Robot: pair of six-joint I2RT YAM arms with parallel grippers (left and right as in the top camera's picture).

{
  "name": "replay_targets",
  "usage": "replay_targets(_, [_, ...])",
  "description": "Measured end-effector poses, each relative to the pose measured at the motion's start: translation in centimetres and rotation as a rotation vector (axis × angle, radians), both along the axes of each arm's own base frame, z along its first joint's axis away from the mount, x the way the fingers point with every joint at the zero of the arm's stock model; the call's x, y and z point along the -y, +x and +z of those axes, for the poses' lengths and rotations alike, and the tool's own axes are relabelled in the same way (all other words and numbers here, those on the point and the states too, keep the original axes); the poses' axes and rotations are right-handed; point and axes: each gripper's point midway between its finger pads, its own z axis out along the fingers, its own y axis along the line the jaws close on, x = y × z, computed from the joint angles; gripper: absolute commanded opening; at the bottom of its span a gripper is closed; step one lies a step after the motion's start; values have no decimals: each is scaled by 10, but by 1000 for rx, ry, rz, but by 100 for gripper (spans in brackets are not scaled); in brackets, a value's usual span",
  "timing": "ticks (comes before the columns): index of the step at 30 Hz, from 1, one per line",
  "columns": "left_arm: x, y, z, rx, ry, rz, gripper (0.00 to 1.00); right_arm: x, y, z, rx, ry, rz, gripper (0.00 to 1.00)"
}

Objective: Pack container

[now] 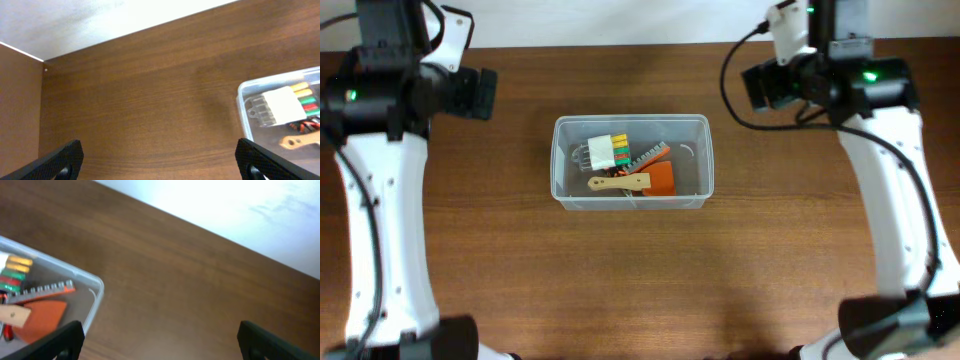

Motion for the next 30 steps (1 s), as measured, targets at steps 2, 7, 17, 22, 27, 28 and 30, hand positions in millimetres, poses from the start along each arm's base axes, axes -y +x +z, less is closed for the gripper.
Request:
replay_targets(2, [2,-11,4,27,-5,-2,99,9,-15,20,36,-3,-18,99])
replay_targets(7, [5,-44,-2,88,-8,-4,99,24,-64,57,127,-1,-53,98])
replay_targets(17, [8,-127,-15,376,12,1,99,29,-150,-25,32,15,-82,98])
replay_targets(22, [9,-156,-45,494,22,7,99,31,-186,-66,-3,42,-113,98])
replay_targets(27, [13,-175,-72,539,23,-2,99,32,-213,-80,1,77,-151,98])
replay_targets(28, [13,-178,-71,552,23,-2,99,34,-219,-82,1,84,-166,99])
replay_targets(30, [13,-182,-68,575,22,-1,99,38,-227,-83,4,89,-200,99])
